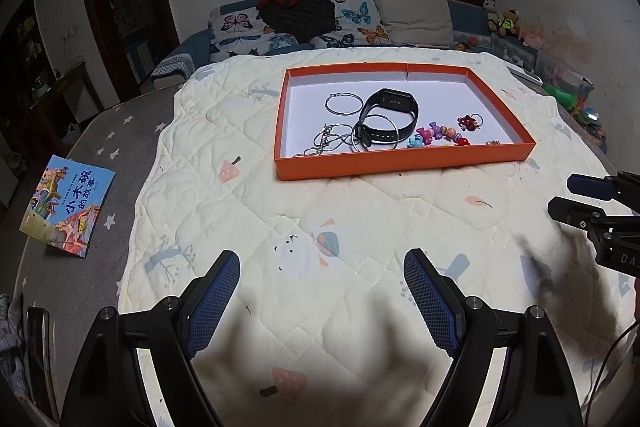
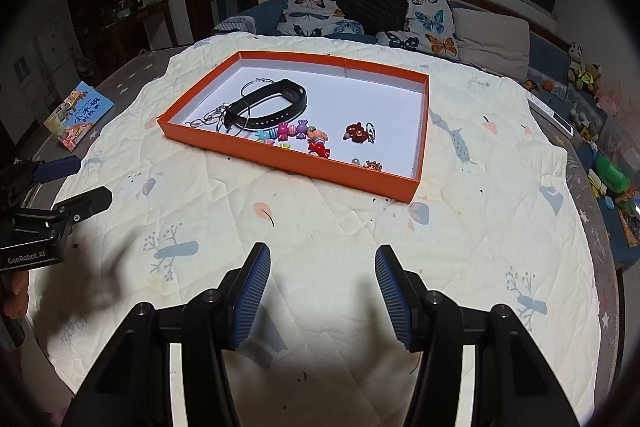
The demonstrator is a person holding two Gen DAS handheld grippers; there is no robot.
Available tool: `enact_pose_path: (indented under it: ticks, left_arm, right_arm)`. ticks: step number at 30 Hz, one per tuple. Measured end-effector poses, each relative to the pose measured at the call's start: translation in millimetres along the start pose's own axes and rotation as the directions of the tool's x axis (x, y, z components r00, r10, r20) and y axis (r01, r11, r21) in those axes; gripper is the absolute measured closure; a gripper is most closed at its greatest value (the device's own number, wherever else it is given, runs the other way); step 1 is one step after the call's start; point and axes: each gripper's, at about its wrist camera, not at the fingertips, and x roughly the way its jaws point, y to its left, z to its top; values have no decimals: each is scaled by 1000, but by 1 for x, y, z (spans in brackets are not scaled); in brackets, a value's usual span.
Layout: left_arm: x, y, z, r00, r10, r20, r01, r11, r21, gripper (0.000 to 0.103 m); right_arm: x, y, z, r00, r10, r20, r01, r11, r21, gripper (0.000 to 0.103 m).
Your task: Organize jewelry
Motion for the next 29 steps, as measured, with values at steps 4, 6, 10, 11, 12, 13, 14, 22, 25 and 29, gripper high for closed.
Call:
enact_pose_path:
  ticks: [4,6,10,11,12,13,14,22,25,29]
  left_arm:
    - [1,0,-1,1000,2,-3,-2,1000,2,13]
    - [2,0,-1,1000,4,-5,-4,1000,3,13]
    - [3,0,-2,1000,4,-6,-4,1000,2,13]
    - [3,0,-2,1000,6,-6,-6,1000,3,13]
    - [3,0,-2,1000,5,-7,-5,1000,3,13]
    - [3,0,-2,1000,5,-7,-5,1000,2,13]
    - [4,0,-2,1000,5,-7,-5,1000,2,13]
    - [3,0,-2,1000,8,-4,-8,1000,4,13]
    - [5,2,-2,1000,15,-1,-15,1000,1,13]
    - [7,4,-2,1000,18,-6,-18,1000,-5,13]
  right_arm:
    - [0,0,0,1000,1,0,-1,1000,0,43]
    - [0,0,0,1000,1,-1,-1,1000,0,43]
    - [2,1,-2,1000,2,-3,-2,1000,0,43]
    - [2,1,-4,1000,1,-4,-1,1000,0,43]
    - [2,1,-3,1000,1,-4,-1,1000,0,43]
    - [2,0,-2,1000,1,-3,-1,1000,1,43]
    - [2,1,-4,1000,2,-4,-2,1000,1,43]
    - [2,0,-2,1000,1,-4,-1,1000,1,43]
    - [3,0,-2,1000,1,-4,-1,1000,2,43]
    - [3,1,-5,1000,2,-5,-2,1000,4,43]
